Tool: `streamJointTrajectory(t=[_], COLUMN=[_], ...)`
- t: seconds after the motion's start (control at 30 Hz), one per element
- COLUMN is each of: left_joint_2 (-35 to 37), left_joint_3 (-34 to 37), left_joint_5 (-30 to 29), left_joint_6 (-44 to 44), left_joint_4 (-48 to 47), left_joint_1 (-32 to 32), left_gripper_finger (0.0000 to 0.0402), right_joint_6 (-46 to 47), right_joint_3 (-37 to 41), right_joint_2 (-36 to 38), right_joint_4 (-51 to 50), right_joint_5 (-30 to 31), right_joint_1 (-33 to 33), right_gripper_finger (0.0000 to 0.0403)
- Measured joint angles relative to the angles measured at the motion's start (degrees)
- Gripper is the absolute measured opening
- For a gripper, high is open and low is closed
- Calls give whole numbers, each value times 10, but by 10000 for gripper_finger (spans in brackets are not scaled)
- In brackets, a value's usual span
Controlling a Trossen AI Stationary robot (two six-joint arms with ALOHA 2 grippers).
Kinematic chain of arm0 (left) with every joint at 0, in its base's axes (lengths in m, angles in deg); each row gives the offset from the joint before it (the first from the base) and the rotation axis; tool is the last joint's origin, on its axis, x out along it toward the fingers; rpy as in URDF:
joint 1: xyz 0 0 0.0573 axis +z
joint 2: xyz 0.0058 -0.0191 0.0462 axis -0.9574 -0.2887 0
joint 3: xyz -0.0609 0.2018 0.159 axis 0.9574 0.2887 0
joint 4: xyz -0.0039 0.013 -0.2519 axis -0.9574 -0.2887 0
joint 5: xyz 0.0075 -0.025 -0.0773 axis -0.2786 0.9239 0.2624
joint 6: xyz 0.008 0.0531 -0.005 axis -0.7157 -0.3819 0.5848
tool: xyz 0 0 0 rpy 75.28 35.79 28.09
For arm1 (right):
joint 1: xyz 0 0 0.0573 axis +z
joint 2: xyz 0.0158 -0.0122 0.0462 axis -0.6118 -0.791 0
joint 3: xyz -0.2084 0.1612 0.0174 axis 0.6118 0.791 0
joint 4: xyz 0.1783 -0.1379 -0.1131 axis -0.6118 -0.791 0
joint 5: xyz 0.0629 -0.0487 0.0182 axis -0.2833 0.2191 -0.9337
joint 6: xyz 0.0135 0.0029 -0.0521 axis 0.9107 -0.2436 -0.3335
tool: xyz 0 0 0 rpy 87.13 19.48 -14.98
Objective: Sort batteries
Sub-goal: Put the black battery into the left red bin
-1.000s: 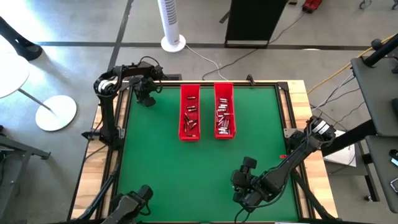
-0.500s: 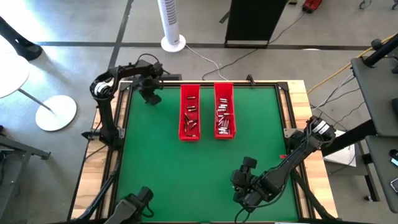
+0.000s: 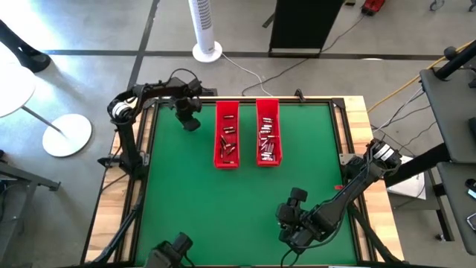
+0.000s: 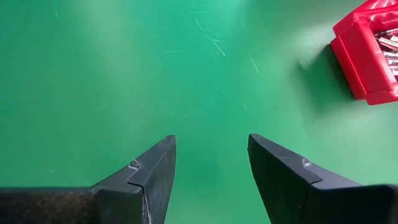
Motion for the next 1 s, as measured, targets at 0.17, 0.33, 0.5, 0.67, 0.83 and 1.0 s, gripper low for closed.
streamJointTrajectory(t=[0.17, 0.33, 0.5, 0.67, 0.83, 1.0], left_joint_2=[6, 25, 65, 113, 162, 191], left_joint_3=[28, 56, 103, 163, 227, 254], left_joint_5=[4, 7, 12, 16, 15, 20], left_joint_6=[-7, -12, -35, -48, -49, -29], left_joint_4=[33, 73, 126, 198, 270, 299], left_joint_1=[-21, -26, -26, -26, -27, -28], left_gripper_finger=[34, 57, 82, 97, 104, 105], right_joint_6=[0, 0, 0, -2, -10, -15], right_joint_3=[0, 0, 0, 0, 0, 0], right_joint_2=[0, 0, 0, 0, 0, 0], right_joint_4=[0, 0, 0, 0, 0, 0], right_joint_5=[0, 0, 0, 0, 0, 0], right_joint_1=[0, -1, -1, -5, -11, -15], right_gripper_finger=[194, 194, 194, 194, 194, 194])
